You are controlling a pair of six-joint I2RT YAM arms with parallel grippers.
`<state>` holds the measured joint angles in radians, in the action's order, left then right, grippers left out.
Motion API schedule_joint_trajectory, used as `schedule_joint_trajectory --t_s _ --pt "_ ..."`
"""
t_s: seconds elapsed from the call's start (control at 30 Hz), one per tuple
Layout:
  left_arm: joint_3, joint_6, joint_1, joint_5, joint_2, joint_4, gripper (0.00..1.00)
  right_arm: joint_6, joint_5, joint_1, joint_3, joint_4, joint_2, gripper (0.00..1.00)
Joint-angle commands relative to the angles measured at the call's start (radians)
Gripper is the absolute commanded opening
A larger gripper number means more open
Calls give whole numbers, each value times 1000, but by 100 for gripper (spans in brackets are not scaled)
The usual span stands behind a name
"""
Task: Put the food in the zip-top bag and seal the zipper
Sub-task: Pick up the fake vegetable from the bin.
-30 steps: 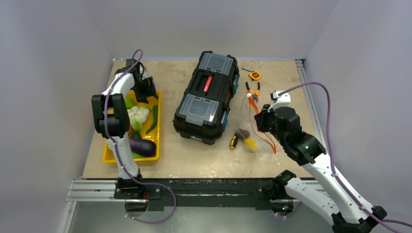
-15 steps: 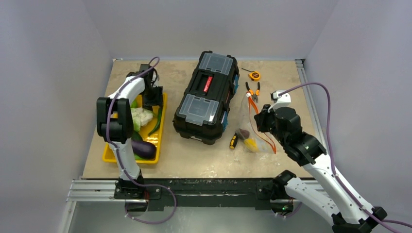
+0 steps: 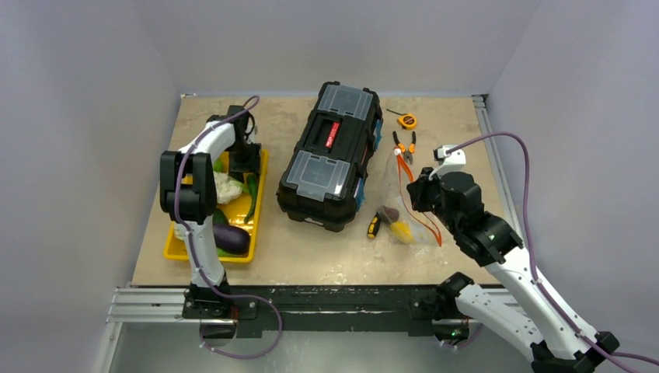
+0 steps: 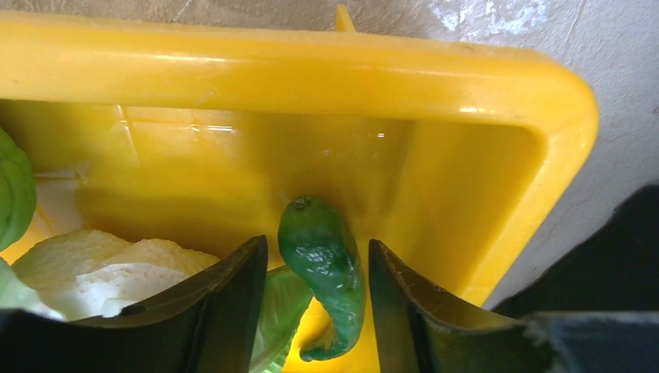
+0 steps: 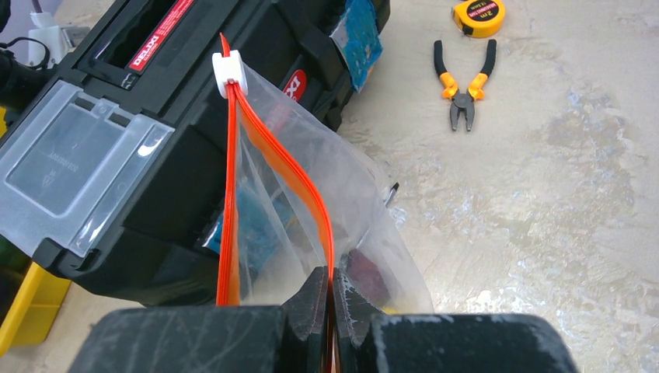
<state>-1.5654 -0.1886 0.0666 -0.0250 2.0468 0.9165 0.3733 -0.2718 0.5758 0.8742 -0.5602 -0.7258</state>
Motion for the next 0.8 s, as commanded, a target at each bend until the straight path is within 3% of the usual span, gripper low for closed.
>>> schedule_joint_trajectory --t_s 0.0,0.13,0.4,0.67,0.77 --pt "-40 24 -18 -9 10 36 43 -7 -20 3 -3 25 9 0" --pt "-55 23 -19 -9 7 48 21 -5 -21 3 -4 23 3 0" --pt "0 1 -19 74 -226 -10 4 -5 -21 3 -7 28 8 0" --pt "142 -17 -7 -41 -624 -231 0 -7 -16 3 -7 27 -6 0" --pt "209 -17 -5 -207 -766 -359 0 -7 -16 3 -8 28 -10 0"
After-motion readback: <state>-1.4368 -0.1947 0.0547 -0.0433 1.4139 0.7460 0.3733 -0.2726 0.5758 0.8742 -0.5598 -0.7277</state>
